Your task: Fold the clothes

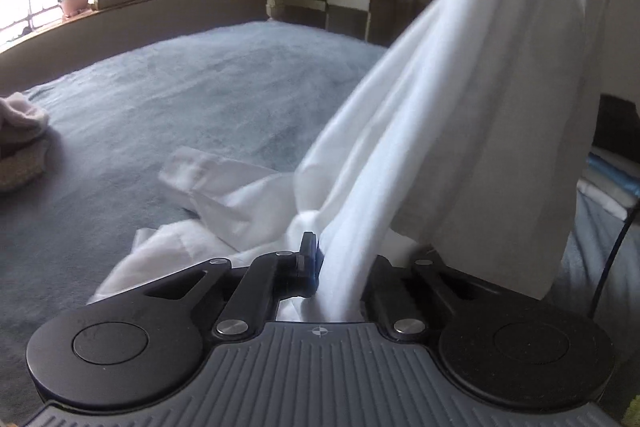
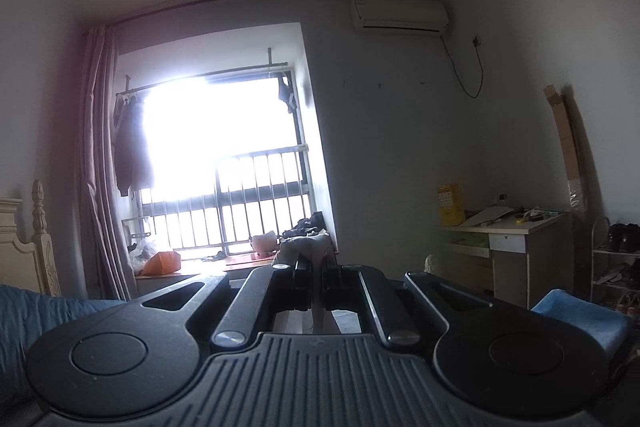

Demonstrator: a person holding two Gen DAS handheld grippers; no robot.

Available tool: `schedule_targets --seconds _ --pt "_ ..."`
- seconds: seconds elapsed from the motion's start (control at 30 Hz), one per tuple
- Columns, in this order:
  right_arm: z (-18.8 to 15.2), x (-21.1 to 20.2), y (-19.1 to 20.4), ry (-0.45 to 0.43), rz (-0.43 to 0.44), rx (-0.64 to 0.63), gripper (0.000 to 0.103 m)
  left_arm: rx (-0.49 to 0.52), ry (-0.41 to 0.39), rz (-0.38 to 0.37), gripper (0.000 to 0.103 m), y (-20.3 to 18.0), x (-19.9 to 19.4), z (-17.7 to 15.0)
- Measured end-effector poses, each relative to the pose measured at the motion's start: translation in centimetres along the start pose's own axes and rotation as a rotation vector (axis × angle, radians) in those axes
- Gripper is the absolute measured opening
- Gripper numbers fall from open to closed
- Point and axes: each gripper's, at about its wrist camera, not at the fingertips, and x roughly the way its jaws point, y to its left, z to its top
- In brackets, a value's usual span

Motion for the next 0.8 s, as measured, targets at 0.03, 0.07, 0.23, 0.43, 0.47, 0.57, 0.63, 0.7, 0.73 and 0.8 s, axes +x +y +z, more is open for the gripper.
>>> schedule_targets --seconds 0.03,0.07,0.23,0.43,0.47,0.57,0.63,0.7,0.73,0.8 --pt "0.2 -0.2 -0.2 -0.011 -0.007 0.003 0.003 -0.008 -0.048 0.016 0.003 0.8 -1.8 0.7" --pt "0.4 -0.4 -0.4 -0.023 -0.011 0.009 0.003 -0.016 -0.099 0.032 0.002 1.7 -3.7 1.4" --pt "2.5 -1.4 -0.9 -0.110 0.010 0.066 0.003 -0.090 -0.375 0.069 0.002 4.9 -14.8 6.1" --pt "6.6 -4.7 0.0 -0.327 0.077 0.042 0.003 -0.096 -0.652 0.022 0.002 4.1 -25.0 10.1" --pt "7.4 -5.3 0.2 -0.359 0.087 0.038 0.003 -0.089 -0.688 0.010 0.002 3.7 -26.2 10.6" --pt "9.5 -7.1 0.6 -0.448 0.114 0.028 0.003 -0.073 -0.764 -0.026 0.002 2.7 -29.1 11.9" --pt "10.7 -8.1 0.8 -0.487 0.128 0.029 0.003 -0.073 -0.797 -0.069 0.002 2.1 -30.2 12.7" --pt "11.8 -9.2 0.9 -0.526 0.142 0.029 0.003 -0.069 -0.823 -0.096 0.002 1.6 -31.1 13.4" --pt "12.4 -9.7 1.0 -0.546 0.149 0.029 0.003 -0.062 -0.835 -0.104 0.002 1.3 -31.6 13.6" --pt "13.3 -10.8 1.0 -0.578 0.160 0.031 0.003 -0.046 -0.859 -0.122 0.002 0.8 -32.4 13.9"
